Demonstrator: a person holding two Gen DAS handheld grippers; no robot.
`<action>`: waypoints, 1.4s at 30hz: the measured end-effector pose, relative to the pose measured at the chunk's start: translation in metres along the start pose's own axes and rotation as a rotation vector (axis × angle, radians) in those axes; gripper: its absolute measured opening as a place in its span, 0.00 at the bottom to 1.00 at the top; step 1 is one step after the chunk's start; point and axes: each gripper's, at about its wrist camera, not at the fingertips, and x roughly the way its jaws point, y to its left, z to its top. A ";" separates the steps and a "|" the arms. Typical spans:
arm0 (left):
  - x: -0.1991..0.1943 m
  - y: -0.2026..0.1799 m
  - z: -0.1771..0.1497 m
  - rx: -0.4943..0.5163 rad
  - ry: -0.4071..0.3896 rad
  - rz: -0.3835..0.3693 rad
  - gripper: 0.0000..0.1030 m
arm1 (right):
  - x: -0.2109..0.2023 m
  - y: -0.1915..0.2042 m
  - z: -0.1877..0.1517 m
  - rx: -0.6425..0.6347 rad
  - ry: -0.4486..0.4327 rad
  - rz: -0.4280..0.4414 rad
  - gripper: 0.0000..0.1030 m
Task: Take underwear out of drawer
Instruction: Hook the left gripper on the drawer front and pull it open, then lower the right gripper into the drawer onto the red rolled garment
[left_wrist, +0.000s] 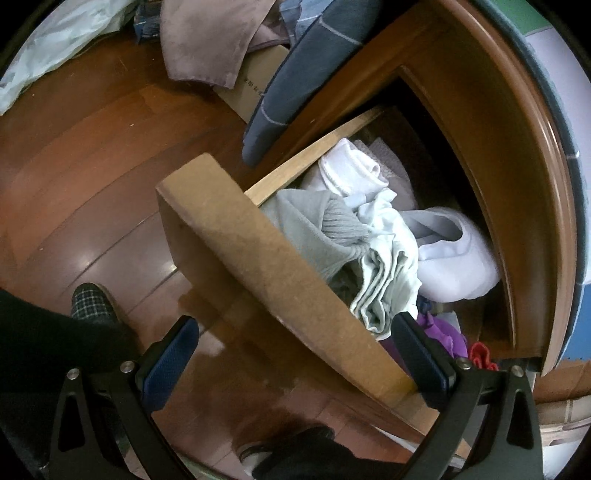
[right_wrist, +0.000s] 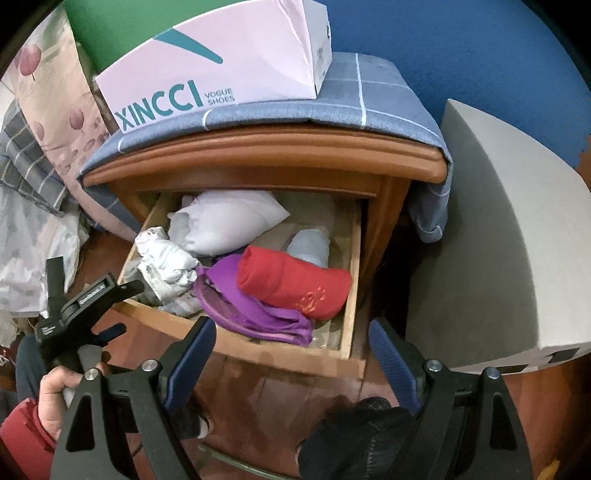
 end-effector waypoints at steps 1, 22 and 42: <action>-0.001 0.001 -0.001 0.005 0.000 0.003 1.00 | 0.001 0.001 0.001 -0.014 0.003 -0.003 0.84; -0.033 -0.024 -0.015 0.269 -0.204 0.245 1.00 | 0.045 0.015 0.018 -0.394 0.197 0.095 0.84; -0.069 -0.069 -0.027 0.499 -0.269 0.272 1.00 | 0.114 0.037 0.025 -0.479 0.297 0.063 0.84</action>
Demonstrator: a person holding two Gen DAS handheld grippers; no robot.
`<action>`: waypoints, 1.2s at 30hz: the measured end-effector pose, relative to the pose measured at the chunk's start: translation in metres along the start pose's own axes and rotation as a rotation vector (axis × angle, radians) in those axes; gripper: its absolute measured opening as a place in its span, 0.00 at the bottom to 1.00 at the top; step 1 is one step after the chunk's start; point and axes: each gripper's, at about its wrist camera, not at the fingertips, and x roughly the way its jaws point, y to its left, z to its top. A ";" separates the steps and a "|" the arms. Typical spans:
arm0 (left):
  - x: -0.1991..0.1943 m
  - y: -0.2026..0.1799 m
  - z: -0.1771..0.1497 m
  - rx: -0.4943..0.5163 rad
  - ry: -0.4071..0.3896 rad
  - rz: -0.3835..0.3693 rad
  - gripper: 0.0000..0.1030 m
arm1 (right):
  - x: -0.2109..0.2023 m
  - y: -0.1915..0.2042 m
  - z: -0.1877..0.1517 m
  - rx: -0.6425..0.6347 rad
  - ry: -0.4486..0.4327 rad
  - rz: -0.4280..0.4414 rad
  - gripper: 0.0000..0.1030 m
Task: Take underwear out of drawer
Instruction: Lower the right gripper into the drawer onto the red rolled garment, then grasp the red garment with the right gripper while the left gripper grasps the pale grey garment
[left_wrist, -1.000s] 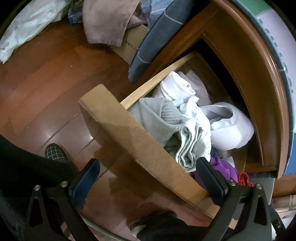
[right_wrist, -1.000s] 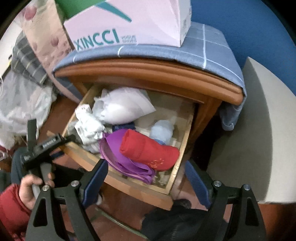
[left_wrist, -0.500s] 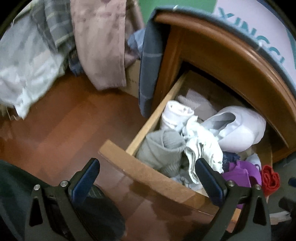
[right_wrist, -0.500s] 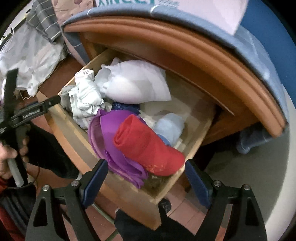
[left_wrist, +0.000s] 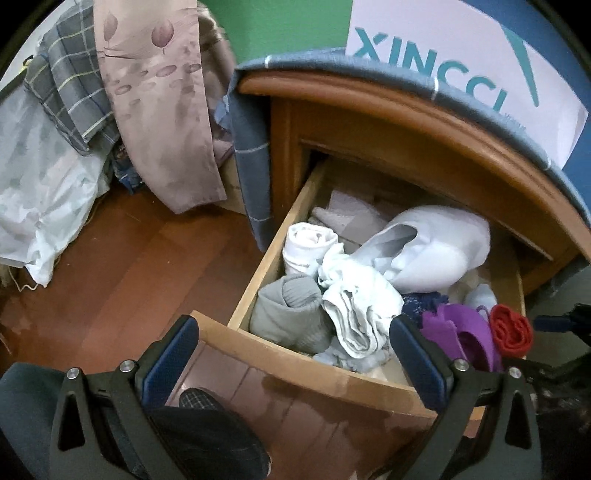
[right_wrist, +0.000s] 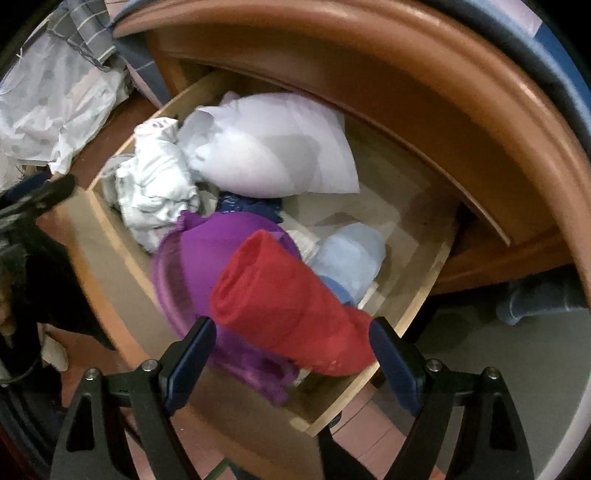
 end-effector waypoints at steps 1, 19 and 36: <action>-0.004 0.001 0.001 0.002 -0.005 0.001 1.00 | 0.003 -0.003 0.001 0.003 0.003 -0.007 0.84; -0.018 -0.025 0.017 0.283 -0.012 -0.199 1.00 | 0.035 -0.028 0.006 0.149 -0.034 0.001 0.65; 0.018 -0.034 0.023 0.337 0.154 -0.283 1.00 | 0.042 -0.033 0.004 0.238 -0.073 -0.017 0.35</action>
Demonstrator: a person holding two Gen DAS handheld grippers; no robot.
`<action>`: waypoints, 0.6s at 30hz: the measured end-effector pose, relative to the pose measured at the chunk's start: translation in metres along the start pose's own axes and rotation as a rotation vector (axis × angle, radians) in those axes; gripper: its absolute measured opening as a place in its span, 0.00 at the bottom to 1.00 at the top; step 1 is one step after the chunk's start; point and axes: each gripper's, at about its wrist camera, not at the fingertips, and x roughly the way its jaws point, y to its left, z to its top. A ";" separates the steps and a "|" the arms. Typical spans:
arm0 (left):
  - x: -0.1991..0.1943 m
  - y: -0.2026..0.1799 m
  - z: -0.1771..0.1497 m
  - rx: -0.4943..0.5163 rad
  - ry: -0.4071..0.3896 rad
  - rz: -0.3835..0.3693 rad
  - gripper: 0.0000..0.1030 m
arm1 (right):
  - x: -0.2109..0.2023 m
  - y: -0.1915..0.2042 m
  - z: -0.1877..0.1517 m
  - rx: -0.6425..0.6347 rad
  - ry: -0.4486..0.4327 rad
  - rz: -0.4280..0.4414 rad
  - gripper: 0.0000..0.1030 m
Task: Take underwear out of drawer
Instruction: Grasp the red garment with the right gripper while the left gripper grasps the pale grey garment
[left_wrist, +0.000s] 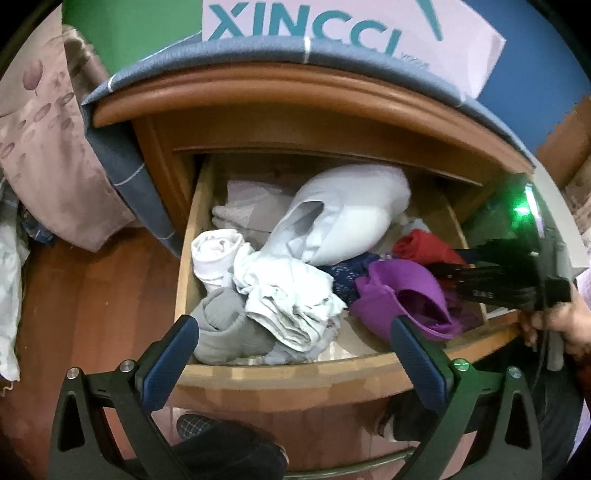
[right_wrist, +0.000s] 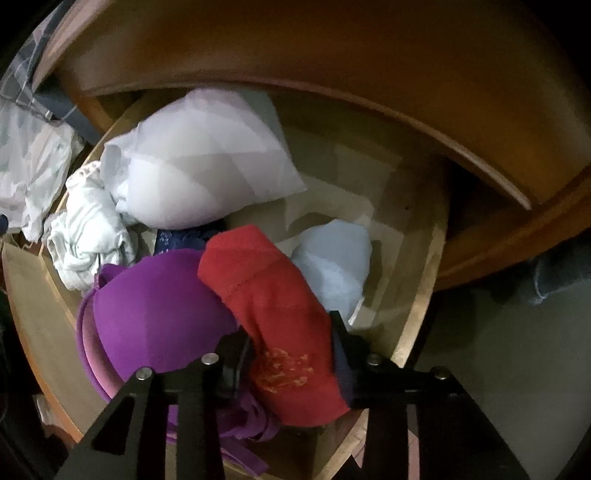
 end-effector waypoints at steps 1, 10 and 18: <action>0.002 0.000 0.002 0.001 0.007 0.000 1.00 | -0.003 -0.001 -0.001 0.011 -0.007 0.006 0.34; 0.029 0.019 0.027 -0.193 0.126 -0.133 0.99 | -0.033 -0.014 -0.012 0.150 -0.090 0.108 0.33; 0.045 0.021 0.045 -0.259 0.209 -0.163 0.99 | -0.047 -0.016 -0.014 0.197 -0.153 0.177 0.33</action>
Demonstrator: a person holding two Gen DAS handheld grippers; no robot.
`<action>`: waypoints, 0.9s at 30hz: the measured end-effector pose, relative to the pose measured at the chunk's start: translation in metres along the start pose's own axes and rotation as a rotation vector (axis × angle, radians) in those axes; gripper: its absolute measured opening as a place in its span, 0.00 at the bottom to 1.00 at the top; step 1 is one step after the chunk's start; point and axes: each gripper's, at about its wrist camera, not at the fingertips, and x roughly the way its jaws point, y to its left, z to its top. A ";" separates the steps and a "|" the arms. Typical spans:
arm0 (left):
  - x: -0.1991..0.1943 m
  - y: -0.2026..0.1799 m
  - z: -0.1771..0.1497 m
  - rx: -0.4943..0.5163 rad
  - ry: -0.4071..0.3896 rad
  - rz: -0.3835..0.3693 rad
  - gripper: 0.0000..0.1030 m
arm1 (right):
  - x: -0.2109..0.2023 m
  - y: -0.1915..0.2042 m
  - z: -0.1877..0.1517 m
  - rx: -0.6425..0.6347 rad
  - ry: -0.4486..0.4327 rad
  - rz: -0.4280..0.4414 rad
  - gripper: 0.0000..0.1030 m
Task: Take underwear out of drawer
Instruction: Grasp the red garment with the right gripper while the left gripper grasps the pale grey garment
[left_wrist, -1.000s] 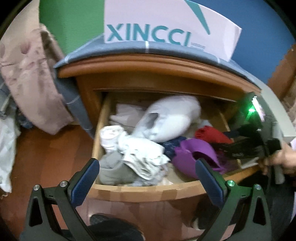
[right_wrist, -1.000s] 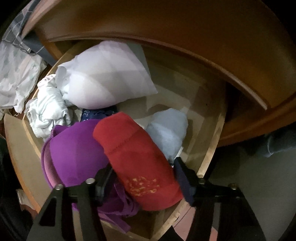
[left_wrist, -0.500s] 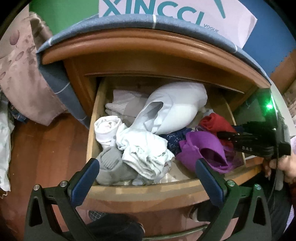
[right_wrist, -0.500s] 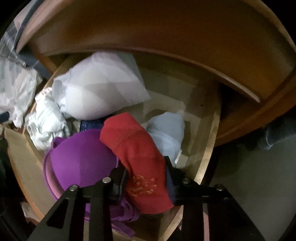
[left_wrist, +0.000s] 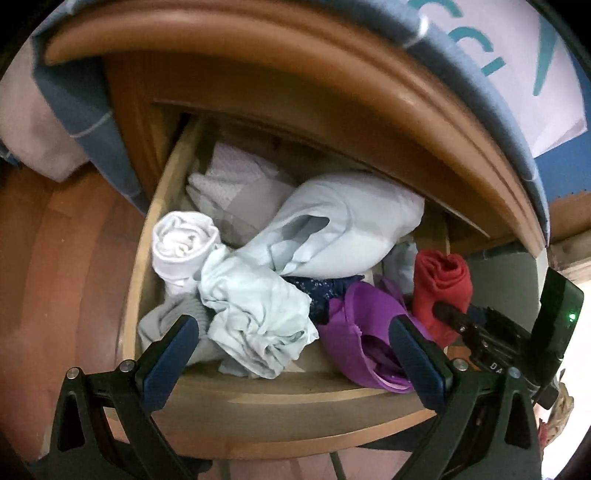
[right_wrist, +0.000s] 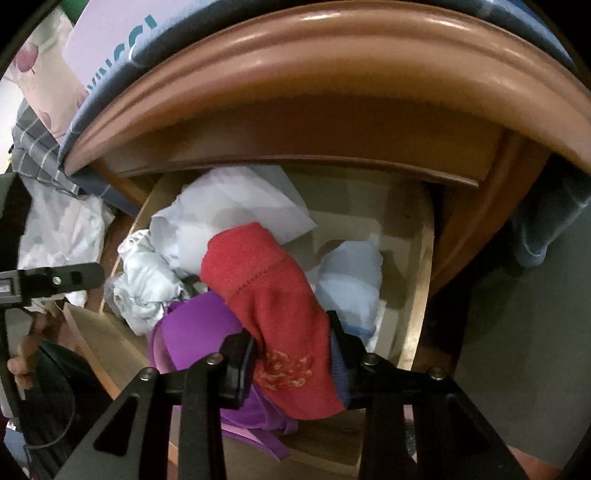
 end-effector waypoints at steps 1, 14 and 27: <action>0.002 0.000 0.001 -0.009 0.002 0.008 0.99 | 0.000 -0.001 0.001 0.005 -0.005 0.002 0.33; 0.037 -0.007 0.009 0.011 0.084 0.068 0.98 | -0.009 -0.005 0.005 0.026 -0.044 0.047 0.33; 0.076 -0.016 0.011 0.086 0.138 0.246 0.59 | -0.006 -0.007 0.006 0.032 -0.039 0.038 0.33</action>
